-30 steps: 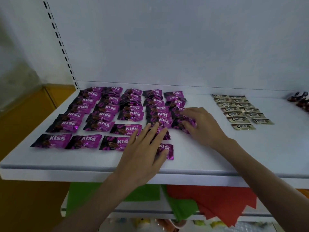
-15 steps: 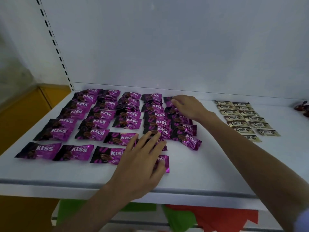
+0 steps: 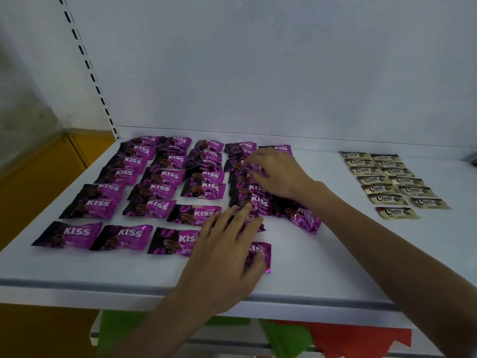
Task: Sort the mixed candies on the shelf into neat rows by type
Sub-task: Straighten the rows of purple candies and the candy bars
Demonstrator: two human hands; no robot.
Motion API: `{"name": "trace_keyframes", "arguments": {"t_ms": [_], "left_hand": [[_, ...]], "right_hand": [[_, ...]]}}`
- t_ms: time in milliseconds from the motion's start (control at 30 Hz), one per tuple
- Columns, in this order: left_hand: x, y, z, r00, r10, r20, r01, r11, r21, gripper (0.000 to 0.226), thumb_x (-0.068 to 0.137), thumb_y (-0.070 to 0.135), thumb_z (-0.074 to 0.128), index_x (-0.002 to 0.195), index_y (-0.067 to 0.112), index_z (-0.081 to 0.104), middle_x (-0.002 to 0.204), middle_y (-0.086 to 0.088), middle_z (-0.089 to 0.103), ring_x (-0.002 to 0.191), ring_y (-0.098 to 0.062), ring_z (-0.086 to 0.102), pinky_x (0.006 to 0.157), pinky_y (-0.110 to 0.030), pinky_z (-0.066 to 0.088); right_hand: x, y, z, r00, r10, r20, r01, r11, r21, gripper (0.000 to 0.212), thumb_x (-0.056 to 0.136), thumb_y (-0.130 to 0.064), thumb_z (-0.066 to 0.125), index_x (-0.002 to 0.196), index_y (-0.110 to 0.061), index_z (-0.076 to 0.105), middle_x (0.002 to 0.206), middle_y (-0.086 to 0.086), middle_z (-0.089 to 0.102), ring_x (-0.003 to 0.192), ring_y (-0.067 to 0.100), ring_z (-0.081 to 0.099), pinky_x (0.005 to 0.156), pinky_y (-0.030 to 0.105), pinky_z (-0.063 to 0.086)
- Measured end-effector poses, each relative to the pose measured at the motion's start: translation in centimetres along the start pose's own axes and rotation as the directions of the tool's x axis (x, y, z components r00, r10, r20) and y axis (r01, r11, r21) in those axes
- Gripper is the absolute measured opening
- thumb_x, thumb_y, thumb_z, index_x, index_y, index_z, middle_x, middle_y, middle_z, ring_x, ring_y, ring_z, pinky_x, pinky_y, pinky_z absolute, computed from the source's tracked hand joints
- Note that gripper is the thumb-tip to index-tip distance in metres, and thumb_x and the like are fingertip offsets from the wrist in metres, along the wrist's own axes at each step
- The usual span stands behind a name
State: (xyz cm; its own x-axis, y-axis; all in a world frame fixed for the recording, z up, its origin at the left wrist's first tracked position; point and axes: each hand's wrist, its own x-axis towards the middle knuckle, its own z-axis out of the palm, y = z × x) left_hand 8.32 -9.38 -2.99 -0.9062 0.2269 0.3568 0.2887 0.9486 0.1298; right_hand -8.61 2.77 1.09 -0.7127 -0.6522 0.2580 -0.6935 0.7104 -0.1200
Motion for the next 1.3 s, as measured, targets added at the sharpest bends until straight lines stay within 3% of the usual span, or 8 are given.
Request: {"name": "trace_keyframes", "arguments": {"t_ms": [267, 433, 700, 767, 933, 1067, 1167, 1300], "left_hand": [[0.0, 0.1, 0.1, 0.999, -0.022, -0.027, 0.022, 1.000, 0.002, 0.052, 0.081, 0.043, 0.039, 0.119, 0.013, 0.056, 0.125, -0.006, 0.059, 0.114, -0.023, 0.057, 0.097, -0.043, 0.042], [0.0, 0.1, 0.0, 0.999, -0.030, -0.034, 0.031, 0.999, 0.009, 0.052, 0.080, 0.043, 0.038, 0.118, 0.014, 0.058, 0.123, -0.006, 0.061, 0.112, -0.022, 0.059, 0.094, -0.041, 0.044], [0.0, 0.0, 0.1, 0.999, -0.028, -0.018, 0.028, 1.000, -0.007, 0.051, 0.080, 0.041, 0.039, 0.117, 0.012, 0.058, 0.124, -0.008, 0.059, 0.115, -0.024, 0.056, 0.097, -0.042, 0.043], [-0.1, 0.0, 0.1, 0.999, -0.026, -0.025, 0.026, 1.000, -0.011, 0.051, 0.080, 0.041, 0.039, 0.117, 0.012, 0.058, 0.124, -0.008, 0.059, 0.115, -0.024, 0.056, 0.097, -0.043, 0.043], [-0.1, 0.0, 0.2, 0.999, -0.038, -0.019, 0.039, 0.999, 0.009, 0.050, 0.080, 0.042, 0.038, 0.117, 0.014, 0.058, 0.125, -0.007, 0.059, 0.114, -0.023, 0.057, 0.095, -0.041, 0.044], [-0.1, 0.0, 0.2, 0.999, -0.032, -0.020, 0.032, 0.999, 0.031, 0.051, 0.080, 0.042, 0.038, 0.119, 0.016, 0.057, 0.126, -0.007, 0.059, 0.114, -0.024, 0.057, 0.096, -0.042, 0.042], [-0.1, 0.0, 0.2, 0.999, -0.024, -0.025, 0.024, 0.999, 0.020, 0.051, 0.080, 0.041, 0.038, 0.122, 0.018, 0.055, 0.129, -0.006, 0.057, 0.118, -0.024, 0.055, 0.098, -0.041, 0.037], [-0.1, 0.0, 0.2, 0.999, -0.034, -0.027, 0.034, 0.999, 0.024, 0.049, 0.080, 0.041, 0.038, 0.121, 0.019, 0.055, 0.129, -0.006, 0.057, 0.119, -0.023, 0.054, 0.099, -0.038, 0.033]], "right_hand": [[-1.5, -1.6, 1.1, 1.000, 0.025, 0.003, -0.024, 0.982, -0.187, 0.045, 0.092, -0.029, 0.044, 0.133, -0.012, 0.044, 0.136, 0.010, 0.046, 0.127, 0.028, 0.037, 0.104, 0.043, 0.027], [-1.9, -1.5, 1.0, 0.995, 0.064, -0.072, -0.078, 0.976, -0.201, 0.038, 0.090, -0.026, 0.044, 0.122, -0.006, 0.053, 0.125, 0.013, 0.055, 0.116, 0.032, 0.047, 0.096, 0.046, 0.036], [-1.8, -2.5, 1.1, 0.990, 0.140, -0.018, -0.140, 0.961, -0.240, 0.055, 0.081, -0.033, 0.021, 0.102, -0.001, 0.061, 0.106, 0.018, 0.064, 0.102, 0.036, 0.056, 0.091, 0.051, 0.040], [-1.9, -2.3, 0.8, 0.989, 0.147, -0.012, -0.145, 0.958, -0.248, 0.048, 0.085, -0.030, 0.024, 0.091, 0.000, 0.061, 0.096, 0.016, 0.065, 0.096, 0.034, 0.058, 0.092, 0.050, 0.040], [-2.1, -2.2, 0.9, 0.989, 0.147, 0.030, -0.134, 0.955, -0.265, 0.034, 0.094, -0.026, 0.035, 0.098, -0.004, 0.060, 0.105, 0.012, 0.062, 0.106, 0.031, 0.051, 0.100, 0.049, 0.033], [-1.7, -1.8, 0.7, 0.992, 0.123, 0.000, -0.121, 0.978, -0.169, 0.034, 0.092, -0.025, 0.035, 0.110, -0.009, 0.060, 0.112, 0.008, 0.061, 0.109, 0.027, 0.051, 0.098, 0.046, 0.037], [-1.1, 0.8, -0.5, 0.973, 0.209, -0.100, -0.216, 0.974, -0.066, 0.031, 0.091, -0.018, 0.038, 0.108, -0.008, 0.062, 0.114, 0.011, 0.062, 0.108, 0.029, 0.053, 0.090, 0.041, 0.043], [-1.0, 3.8, -0.6, 0.926, 0.376, 0.023, -0.375, 0.926, -0.044, 0.033, 0.092, -0.017, 0.036, 0.112, -0.010, 0.062, 0.118, 0.013, 0.060, 0.105, 0.031, 0.055, 0.087, 0.040, 0.043]]}}
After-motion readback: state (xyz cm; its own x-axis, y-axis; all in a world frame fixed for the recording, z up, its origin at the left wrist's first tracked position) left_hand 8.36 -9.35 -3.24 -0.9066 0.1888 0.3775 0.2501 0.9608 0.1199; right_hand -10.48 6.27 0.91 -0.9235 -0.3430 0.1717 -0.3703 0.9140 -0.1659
